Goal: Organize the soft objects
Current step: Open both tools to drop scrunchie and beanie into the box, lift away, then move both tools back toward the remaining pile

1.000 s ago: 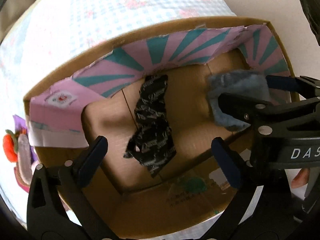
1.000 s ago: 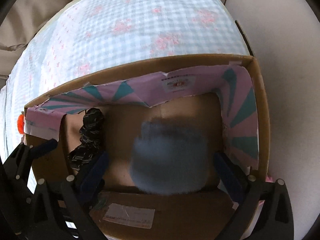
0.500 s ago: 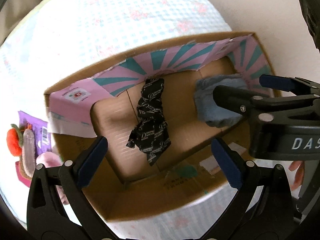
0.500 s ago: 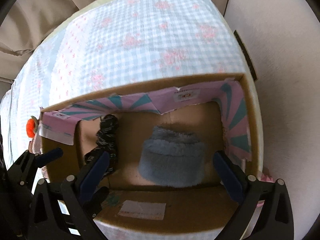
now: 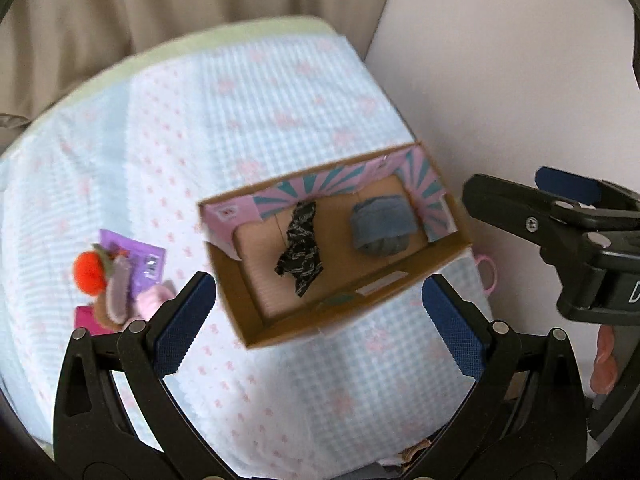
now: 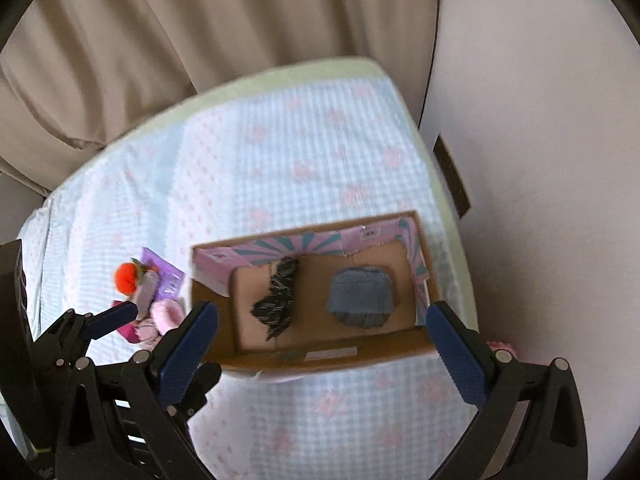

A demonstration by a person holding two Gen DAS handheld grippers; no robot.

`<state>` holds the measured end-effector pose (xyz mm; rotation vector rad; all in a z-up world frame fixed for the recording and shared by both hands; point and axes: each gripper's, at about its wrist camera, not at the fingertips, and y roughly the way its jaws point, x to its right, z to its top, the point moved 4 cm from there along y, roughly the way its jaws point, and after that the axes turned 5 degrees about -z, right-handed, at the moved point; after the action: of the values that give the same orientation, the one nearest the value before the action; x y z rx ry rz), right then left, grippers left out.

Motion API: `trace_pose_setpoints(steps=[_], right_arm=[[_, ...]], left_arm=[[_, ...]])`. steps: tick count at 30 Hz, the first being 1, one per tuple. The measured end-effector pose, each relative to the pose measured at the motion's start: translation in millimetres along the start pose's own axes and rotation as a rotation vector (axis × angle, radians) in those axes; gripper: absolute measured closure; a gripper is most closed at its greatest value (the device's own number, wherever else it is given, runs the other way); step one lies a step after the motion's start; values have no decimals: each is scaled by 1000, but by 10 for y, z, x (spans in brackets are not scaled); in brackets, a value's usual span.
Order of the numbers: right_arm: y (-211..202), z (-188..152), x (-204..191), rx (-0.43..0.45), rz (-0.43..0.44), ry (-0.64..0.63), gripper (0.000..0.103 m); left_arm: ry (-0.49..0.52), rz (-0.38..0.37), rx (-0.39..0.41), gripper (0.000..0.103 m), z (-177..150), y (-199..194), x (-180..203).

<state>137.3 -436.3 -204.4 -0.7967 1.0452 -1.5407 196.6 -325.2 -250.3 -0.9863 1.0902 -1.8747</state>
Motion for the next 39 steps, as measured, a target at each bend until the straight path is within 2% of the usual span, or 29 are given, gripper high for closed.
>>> trace_pose_setpoints(steps=[6,12,18,22,25,30,34,39], right_arm=[[-783,-161,-190,110,-17,8,0],[-1463,-461,-548,213,-13,-18,0],[-1830,-809,-1063,281,-8,-55,0],[-1907,-965,-1380,325,29,-63,0],[-1891,-1029,-1615,342,46,-67,0],[-1758,-1075,-1968,330,87,-69,0],[-1565,-1136,-2196,315,111,-29,0],[-1104,-1239,-2482,285,100,-4,0]], left_arm=[[-11,-8,124,1,-163,-889,-103],[-35,16,248,1,-529,-1776,-433],[-106,63,335,1,-991,-2447,-998],[-115,139,383,0,-1288,-2787,-1373],[-128,150,395,0,-1469,-2902,-1633],[-176,123,397,0,-1698,-2950,-2084],[-183,102,358,0,-1788,-2816,-2428],[-153,76,311,1,-1844,-2428,-2808]])
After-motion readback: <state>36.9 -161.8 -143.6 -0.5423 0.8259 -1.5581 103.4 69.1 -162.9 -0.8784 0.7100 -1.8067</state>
